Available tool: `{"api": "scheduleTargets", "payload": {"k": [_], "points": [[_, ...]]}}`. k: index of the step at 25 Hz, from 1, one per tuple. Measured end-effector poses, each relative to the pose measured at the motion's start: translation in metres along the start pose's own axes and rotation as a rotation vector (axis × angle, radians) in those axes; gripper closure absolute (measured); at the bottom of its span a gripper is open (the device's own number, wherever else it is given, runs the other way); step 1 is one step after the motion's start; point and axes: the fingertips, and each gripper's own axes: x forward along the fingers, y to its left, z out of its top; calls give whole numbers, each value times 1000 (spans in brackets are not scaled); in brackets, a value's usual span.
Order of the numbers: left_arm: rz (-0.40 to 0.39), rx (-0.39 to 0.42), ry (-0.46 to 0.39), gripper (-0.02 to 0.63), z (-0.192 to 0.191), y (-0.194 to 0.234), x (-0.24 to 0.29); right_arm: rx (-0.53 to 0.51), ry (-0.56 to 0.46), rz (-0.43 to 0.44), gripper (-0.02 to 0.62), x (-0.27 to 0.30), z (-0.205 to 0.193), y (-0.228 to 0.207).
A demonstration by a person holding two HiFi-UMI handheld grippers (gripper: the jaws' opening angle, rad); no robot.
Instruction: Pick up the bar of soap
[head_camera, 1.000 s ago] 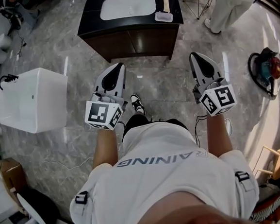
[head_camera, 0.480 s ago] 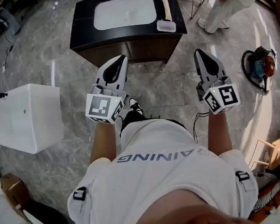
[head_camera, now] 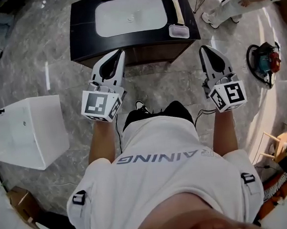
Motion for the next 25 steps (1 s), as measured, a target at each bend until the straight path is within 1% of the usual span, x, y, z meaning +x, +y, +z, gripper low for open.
{"api": "scheduleTargets", "payload": {"k": [3,6,8,9,10,11,14,16,19,21,23,25], "points": [[-7,-9,9,603,-4,10,14,-28,53,6,581,20,-10,-11],[5,-13,21,603,-7,15,28,-71,138,15,581,43,-26,-32],[20,-14,33,603,-10,16,36,-120,201,36,578,58,-41,-48],[29,-17,40,603,-12,16,41,-149,233,52,567,67,-49,-57],[41,-24,47,603,-14,16,46,-179,264,69,539,75,-57,-65],[54,-36,52,603,-16,16,52,-207,295,89,520,84,-66,-72],[92,-76,66,603,-23,14,72,-283,394,164,489,108,-97,-90],[116,-73,85,603,-28,13,84,-337,467,225,465,125,-123,-100],[157,-70,121,603,-39,11,93,-422,592,316,437,152,-173,-115],[189,-79,149,603,-50,11,95,-484,683,378,405,167,-210,-123],[219,-95,172,603,-59,12,96,-536,748,435,396,179,-239,-125],[243,-110,191,603,-68,12,96,-566,788,478,396,189,-259,-124]]}}
